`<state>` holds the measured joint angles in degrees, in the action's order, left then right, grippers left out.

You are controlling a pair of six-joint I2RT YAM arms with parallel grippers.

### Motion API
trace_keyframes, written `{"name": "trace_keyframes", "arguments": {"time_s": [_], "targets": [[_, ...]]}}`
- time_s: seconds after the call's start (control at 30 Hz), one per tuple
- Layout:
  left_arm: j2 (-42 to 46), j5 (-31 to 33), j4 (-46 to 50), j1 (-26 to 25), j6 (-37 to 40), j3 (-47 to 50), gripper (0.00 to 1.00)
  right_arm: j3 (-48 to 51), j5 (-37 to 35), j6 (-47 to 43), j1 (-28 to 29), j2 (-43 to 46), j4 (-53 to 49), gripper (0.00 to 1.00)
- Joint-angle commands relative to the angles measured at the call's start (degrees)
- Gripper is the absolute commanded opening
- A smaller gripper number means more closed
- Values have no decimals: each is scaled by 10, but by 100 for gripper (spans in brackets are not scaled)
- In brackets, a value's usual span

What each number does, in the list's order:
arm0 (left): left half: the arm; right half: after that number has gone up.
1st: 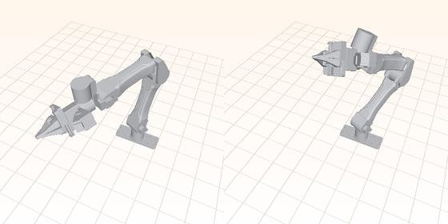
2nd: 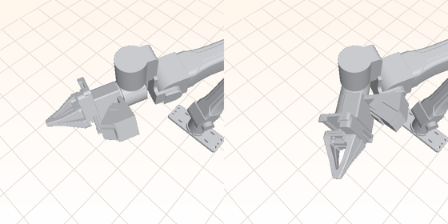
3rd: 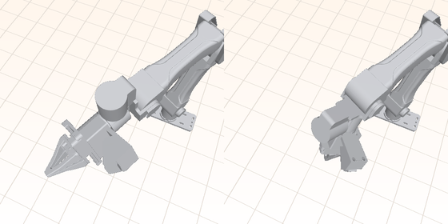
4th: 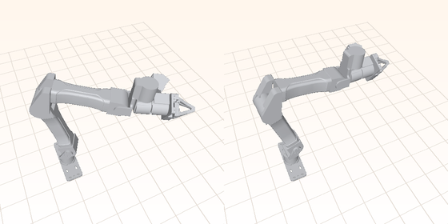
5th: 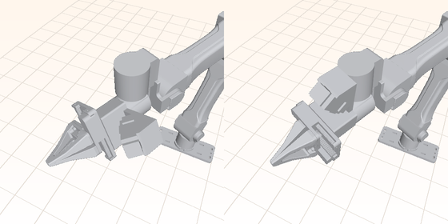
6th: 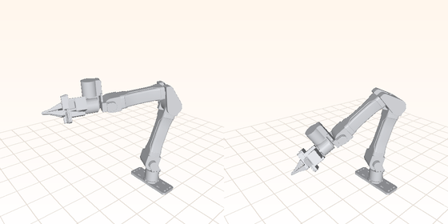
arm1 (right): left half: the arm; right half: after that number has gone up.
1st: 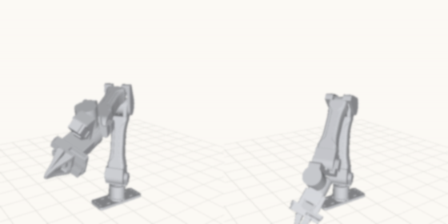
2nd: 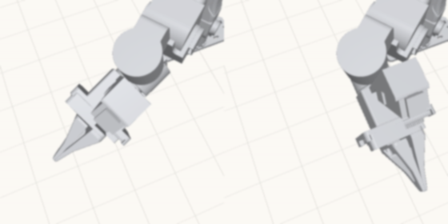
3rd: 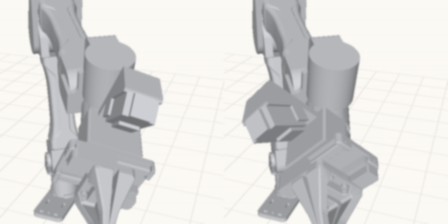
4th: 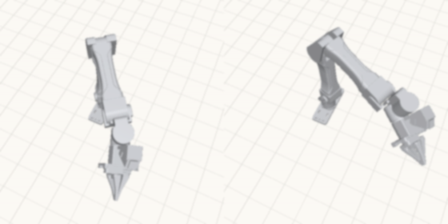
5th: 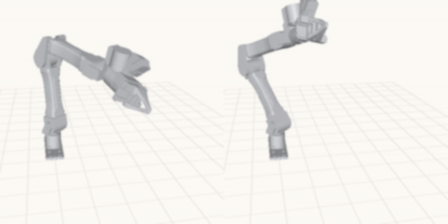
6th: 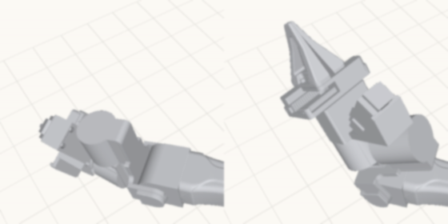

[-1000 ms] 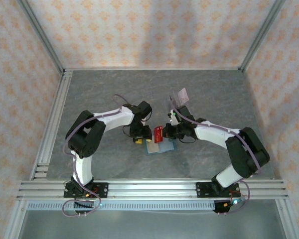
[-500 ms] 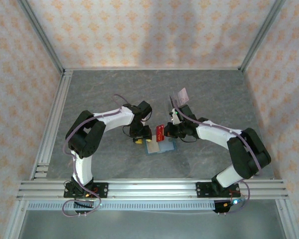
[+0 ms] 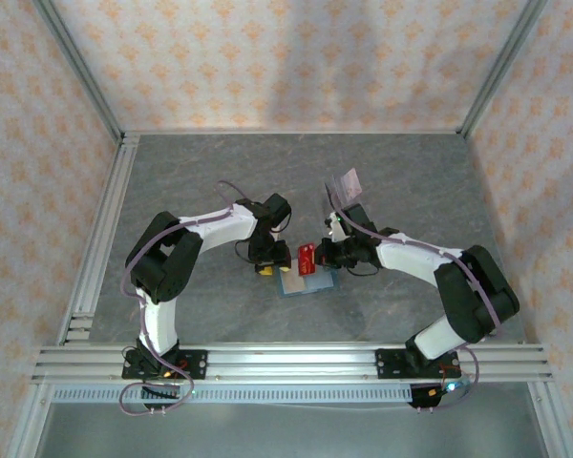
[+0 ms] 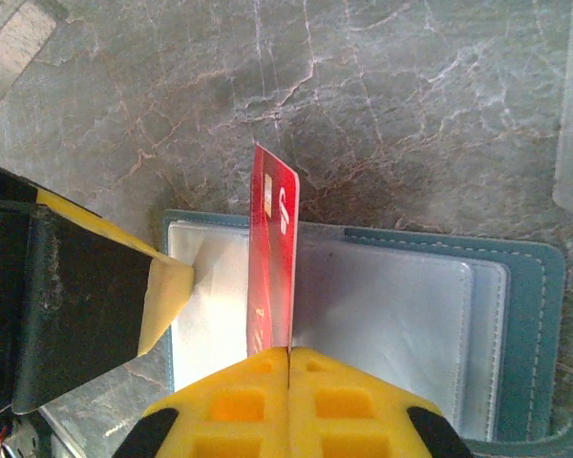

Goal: Put the credit cards into the card holder

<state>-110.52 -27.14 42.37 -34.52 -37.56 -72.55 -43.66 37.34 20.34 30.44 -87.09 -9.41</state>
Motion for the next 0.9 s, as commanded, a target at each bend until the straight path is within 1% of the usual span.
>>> {"name": "trace_keyframes", "arguments": {"time_s": [0.0,0.3,0.6,0.87], "targets": [[-18,28,26,-4,-2,20,43,12,9,-5,-3,-2,8,0],[-22,25,26,-4,-1,17,43,29,32,-6,-1,-3,6,0],[-23,24,25,-4,-1,18,43,13,35,-44,-1,-16,-62,0],[-22,22,21,-4,-1,22,44,-11,42,-58,1,-37,-89,0]]}}
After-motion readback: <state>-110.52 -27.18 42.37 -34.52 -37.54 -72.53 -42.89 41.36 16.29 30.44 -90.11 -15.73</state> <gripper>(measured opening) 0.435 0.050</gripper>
